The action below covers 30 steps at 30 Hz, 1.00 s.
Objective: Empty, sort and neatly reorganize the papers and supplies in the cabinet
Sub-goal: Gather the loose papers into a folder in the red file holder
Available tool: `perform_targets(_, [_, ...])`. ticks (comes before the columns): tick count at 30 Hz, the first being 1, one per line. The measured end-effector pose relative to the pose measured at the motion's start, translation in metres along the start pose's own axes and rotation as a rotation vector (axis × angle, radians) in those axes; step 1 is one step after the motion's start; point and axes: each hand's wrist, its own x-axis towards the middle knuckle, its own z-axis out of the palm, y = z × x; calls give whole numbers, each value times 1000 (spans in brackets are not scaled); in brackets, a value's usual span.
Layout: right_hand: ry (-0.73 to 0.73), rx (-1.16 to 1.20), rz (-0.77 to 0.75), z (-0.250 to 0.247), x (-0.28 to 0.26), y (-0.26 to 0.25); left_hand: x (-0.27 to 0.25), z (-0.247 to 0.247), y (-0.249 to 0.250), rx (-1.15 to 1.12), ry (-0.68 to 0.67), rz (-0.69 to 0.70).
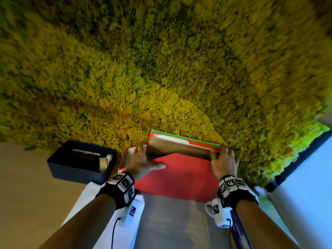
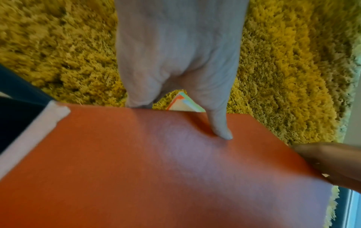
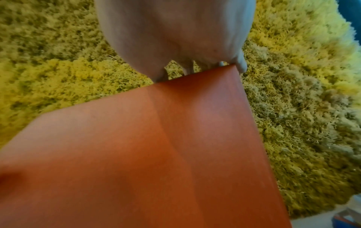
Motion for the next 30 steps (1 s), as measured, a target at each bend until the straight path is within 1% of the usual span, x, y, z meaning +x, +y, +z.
perform_targets(2, [64,47,-33,-6,-13,-4,-7,-11,-1,8,20,18])
perform_targets(5, [173,64,-104,-14,-39,-17,-24,-28,-6,-42,35,-31])
perform_targets(7, [211,68,-152,-18,-60,-27,-32,-36,-18,-56,87,-39])
perform_targets(9, [240,89,-215,-20,-82,-38,-45,-46,-25,-2,132,-48])
perform_targets(10, [248,109,-247,-19,-92,-43,-49,-49,-30,36,133,-66])
perform_targets(12, [239,165,-320,-14,-115,-52,-63,-57,-39,140,91,-144])
perform_targets(14, [197,207,-378,-4,-138,-58,-78,-62,-53,231,33,-263])
perform_targets(16, [77,220,-384,7,-159,-63,-94,-66,-68,313,-7,-357])
perform_targets(17, [-37,213,-366,14,-170,-65,-104,-68,-75,362,-24,-400])
perform_targets(18, [-191,178,-339,24,-179,-66,-113,-70,-81,416,-38,-442])
perform_targets(20, [-561,101,-260,45,-201,-67,-130,-71,-95,510,-53,-502])
perform_targets(21, [-693,69,-192,51,-210,-67,-136,-71,-100,541,-63,-518])
perform_targets(22, [-786,43,-128,56,-222,-68,-144,-71,-107,549,-77,-540])
perform_targets(23, [-830,21,-78,58,-230,-68,-149,-70,-109,540,-92,-544])
perform_targets(26, [-904,23,-10,63,-249,-69,-161,-67,-112,525,-133,-535])
perform_targets(27, [-939,59,22,64,-256,-71,-169,-68,-110,536,-134,-550])
perform_targets(30, [-999,204,107,75,-274,-77,-183,-73,-109,551,-78,-634])
